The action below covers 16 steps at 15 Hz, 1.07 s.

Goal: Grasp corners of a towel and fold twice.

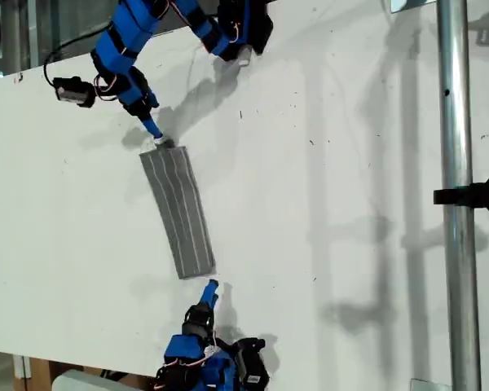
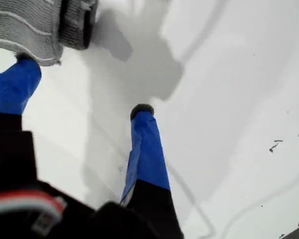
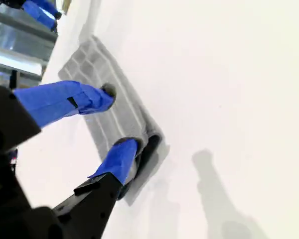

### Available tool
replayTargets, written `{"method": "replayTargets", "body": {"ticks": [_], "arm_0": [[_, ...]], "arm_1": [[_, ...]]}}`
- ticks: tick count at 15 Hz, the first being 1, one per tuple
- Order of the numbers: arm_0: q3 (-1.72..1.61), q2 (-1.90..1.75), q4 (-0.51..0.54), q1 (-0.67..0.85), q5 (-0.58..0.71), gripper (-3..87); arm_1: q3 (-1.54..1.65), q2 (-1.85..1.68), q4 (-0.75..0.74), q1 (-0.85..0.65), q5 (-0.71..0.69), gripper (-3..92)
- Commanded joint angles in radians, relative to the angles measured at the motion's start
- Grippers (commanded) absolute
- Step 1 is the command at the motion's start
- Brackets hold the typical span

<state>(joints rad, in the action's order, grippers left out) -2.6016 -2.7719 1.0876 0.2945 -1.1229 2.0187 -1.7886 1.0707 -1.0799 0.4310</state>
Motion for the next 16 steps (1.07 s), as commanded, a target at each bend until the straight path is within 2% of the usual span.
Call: {"method": "replayTargets", "body": {"ticks": [1, 3, 6, 7, 11, 16], "arm_0": [[-0.166, -0.362, -0.015, -0.089, -0.075, -0.6], [-0.322, -0.712, 0.081, -0.141, -0.158, -2.9], [-0.462, -0.706, 0.015, -0.201, -0.187, -2.6], [-0.512, -0.706, -0.012, -0.221, -0.196, -2.6], [-0.517, -0.706, 0.041, -0.225, -0.206, -2.3], [-0.518, -0.706, 0.081, -0.230, -0.239, -2.8]], "arm_1": [[0.141, -0.186, -0.072, -0.100, 0.025, 41.3], [0.239, -0.308, -0.094, -0.127, 0.034, 42.8], [0.321, -0.449, -0.140, -0.133, 0.011, 43.6], [0.285, -0.377, -0.175, -0.089, -0.006, 43.8], [-0.003, 0.095, -0.348, 0.083, -0.035, 45.1], [-0.414, 0.541, -0.344, 0.235, -0.040, 43.7]]}}
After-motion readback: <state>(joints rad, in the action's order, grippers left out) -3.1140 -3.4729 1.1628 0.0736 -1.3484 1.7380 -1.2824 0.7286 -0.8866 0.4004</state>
